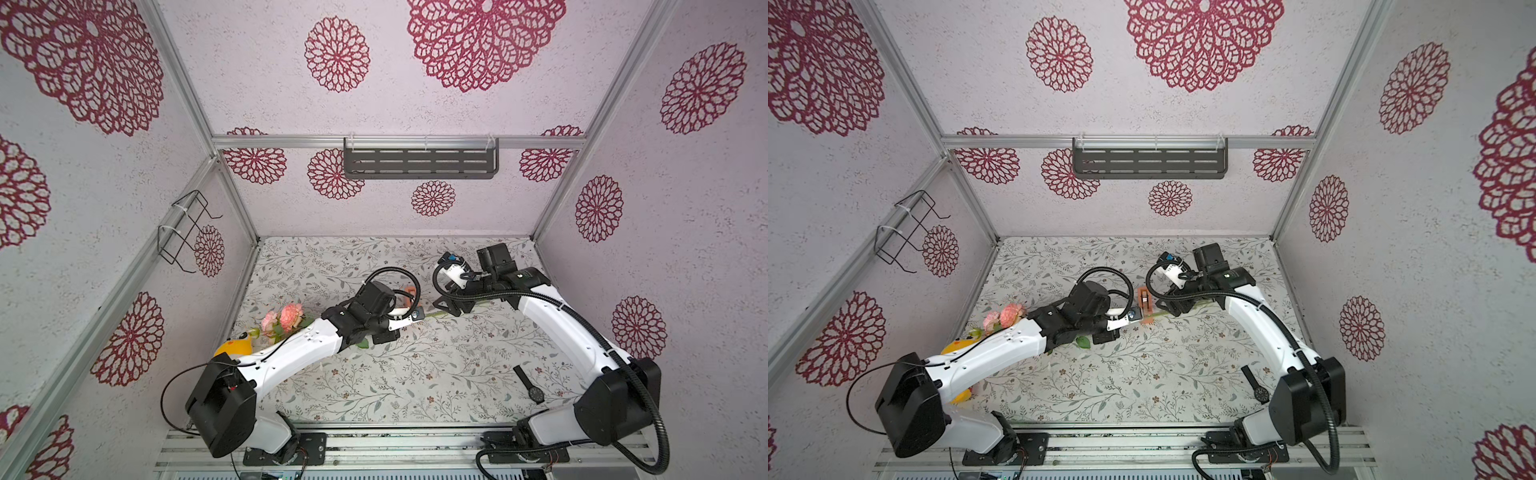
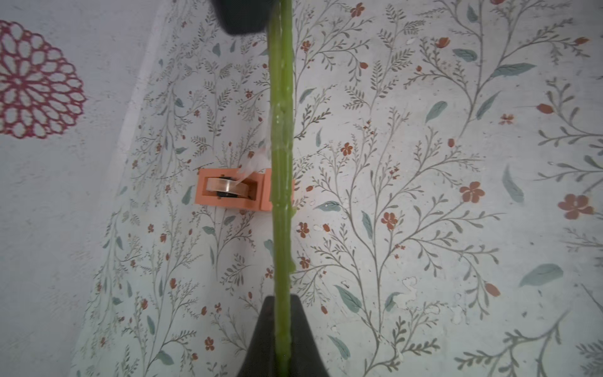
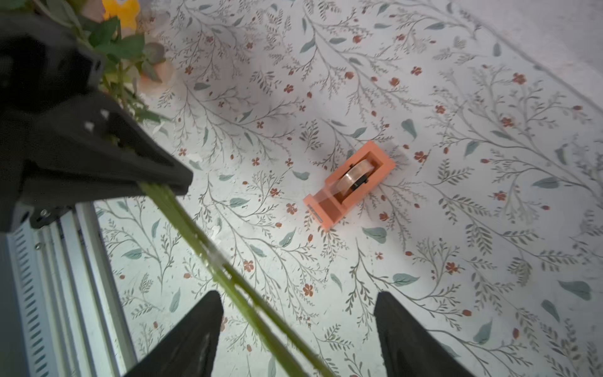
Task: Wrap bouquets with tape
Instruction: Wrap the tape around the bouquet.
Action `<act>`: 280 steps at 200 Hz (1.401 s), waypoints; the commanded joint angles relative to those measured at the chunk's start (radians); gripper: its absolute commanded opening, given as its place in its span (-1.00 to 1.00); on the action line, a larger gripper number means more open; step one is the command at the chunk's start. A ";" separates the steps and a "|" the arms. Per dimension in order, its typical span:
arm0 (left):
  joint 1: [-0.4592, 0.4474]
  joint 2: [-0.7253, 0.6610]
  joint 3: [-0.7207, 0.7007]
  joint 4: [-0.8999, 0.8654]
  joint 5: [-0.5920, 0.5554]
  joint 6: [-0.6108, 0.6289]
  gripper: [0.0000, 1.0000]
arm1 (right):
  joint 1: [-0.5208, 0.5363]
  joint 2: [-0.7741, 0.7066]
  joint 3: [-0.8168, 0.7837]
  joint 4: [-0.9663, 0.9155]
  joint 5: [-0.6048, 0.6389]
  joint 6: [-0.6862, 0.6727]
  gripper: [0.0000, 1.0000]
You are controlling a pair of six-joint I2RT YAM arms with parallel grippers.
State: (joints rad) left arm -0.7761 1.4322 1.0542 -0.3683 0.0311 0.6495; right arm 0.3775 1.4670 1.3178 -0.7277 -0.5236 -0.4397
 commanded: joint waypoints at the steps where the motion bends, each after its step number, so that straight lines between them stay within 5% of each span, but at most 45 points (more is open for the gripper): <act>1: -0.032 -0.027 0.005 0.095 -0.033 0.042 -1.00 | -0.009 -0.006 0.045 -0.099 -0.128 -0.067 0.50; 41: -0.054 -0.046 -0.048 0.158 -0.064 0.099 -1.00 | -0.011 0.027 0.047 -0.086 -0.252 -0.126 0.44; 149: -0.134 -0.058 -0.164 0.317 -0.252 0.293 -1.00 | 0.028 0.173 0.053 -0.112 -0.236 -0.227 -0.07; 204: -0.138 -0.047 -0.179 0.363 -0.279 0.301 -1.00 | 0.060 0.226 0.065 -0.140 -0.186 -0.231 -0.02; 250: -0.140 -0.043 -0.165 0.361 -0.292 0.243 -1.00 | 0.077 0.146 0.009 0.011 -0.005 -0.114 -0.76; 280: -0.138 -0.104 -0.195 0.353 -0.263 0.157 -0.49 | 0.094 0.042 -0.090 0.170 0.162 -0.051 -1.00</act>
State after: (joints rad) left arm -0.8951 1.4033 0.8738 -0.0738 -0.2768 0.8902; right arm 0.4908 1.5906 1.2793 -0.7620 -0.5991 -0.6212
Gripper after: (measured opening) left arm 0.199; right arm 0.092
